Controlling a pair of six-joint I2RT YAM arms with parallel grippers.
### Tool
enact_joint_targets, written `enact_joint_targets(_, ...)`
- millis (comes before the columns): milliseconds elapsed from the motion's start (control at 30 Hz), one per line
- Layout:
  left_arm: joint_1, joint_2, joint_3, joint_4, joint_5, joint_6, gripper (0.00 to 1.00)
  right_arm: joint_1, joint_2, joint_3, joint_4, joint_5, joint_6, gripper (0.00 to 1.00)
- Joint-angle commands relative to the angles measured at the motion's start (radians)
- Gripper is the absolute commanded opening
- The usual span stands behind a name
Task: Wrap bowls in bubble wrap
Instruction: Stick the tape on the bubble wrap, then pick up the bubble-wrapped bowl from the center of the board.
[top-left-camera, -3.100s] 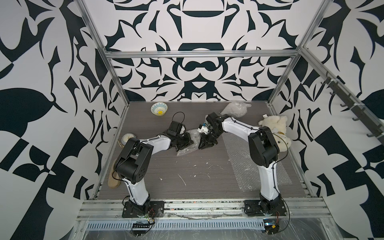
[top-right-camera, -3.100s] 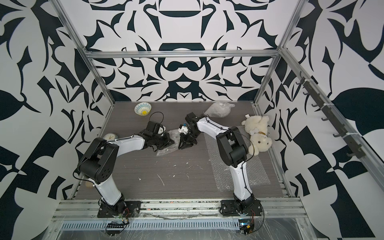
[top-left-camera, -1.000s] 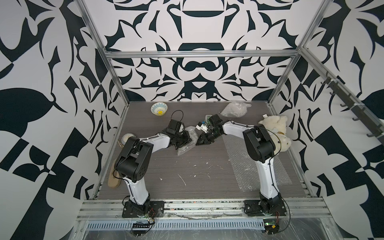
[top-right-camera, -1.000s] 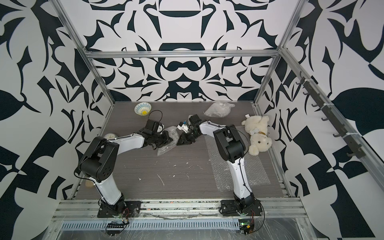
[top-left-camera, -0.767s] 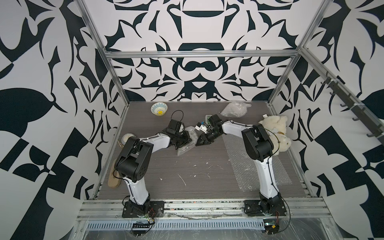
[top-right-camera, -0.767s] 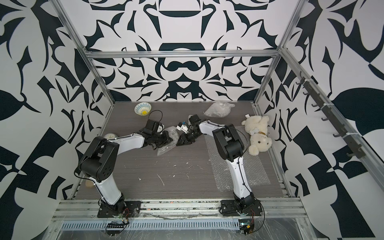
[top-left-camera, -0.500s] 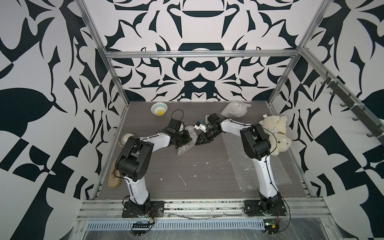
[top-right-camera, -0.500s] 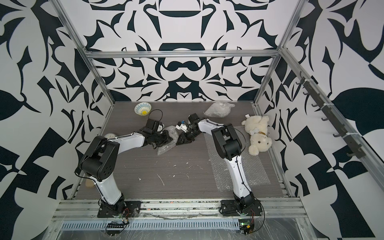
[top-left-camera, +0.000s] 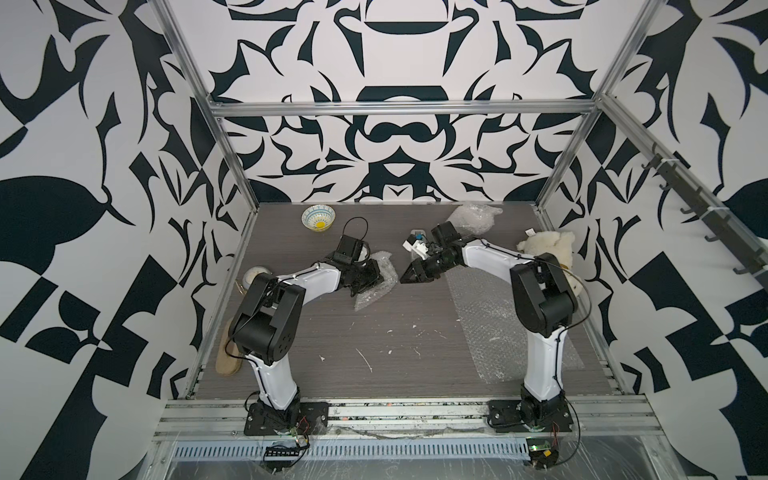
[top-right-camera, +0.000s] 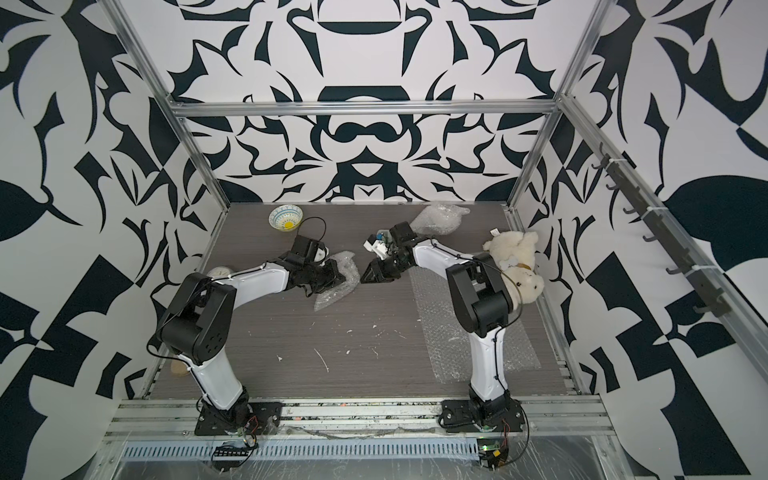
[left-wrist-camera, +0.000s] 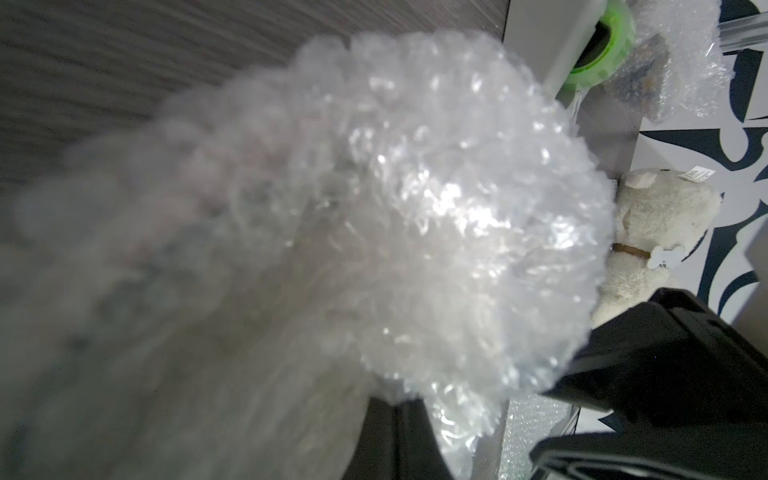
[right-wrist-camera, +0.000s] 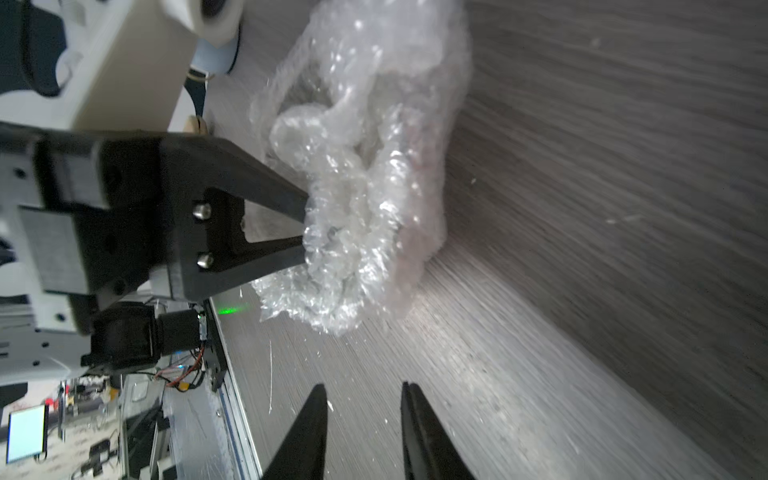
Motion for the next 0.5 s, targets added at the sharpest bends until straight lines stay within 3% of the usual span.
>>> enact_joint_targets(0,-0.001,-0.069,0.037,-0.055,-0.008,0.024,0.08,0.001,-0.106,-0.096,0.205,0.064,0.259,0.37)
enact_joint_targets(133,-0.001,-0.113,0.039,-0.075,-0.032,0.027,0.21,0.025,-0.136,-0.220,0.470,0.064,0.596,0.46)
enact_joint_targets(267,0.000,-0.151,0.035,-0.098,-0.066,0.036,0.33,0.081,-0.132,-0.182,0.425,0.177,0.641,0.50)
enact_joint_targets(467,0.017,-0.206,-0.002,-0.115,-0.102,0.047,0.37,0.103,-0.050,-0.093,0.357,0.218,0.644,0.51)
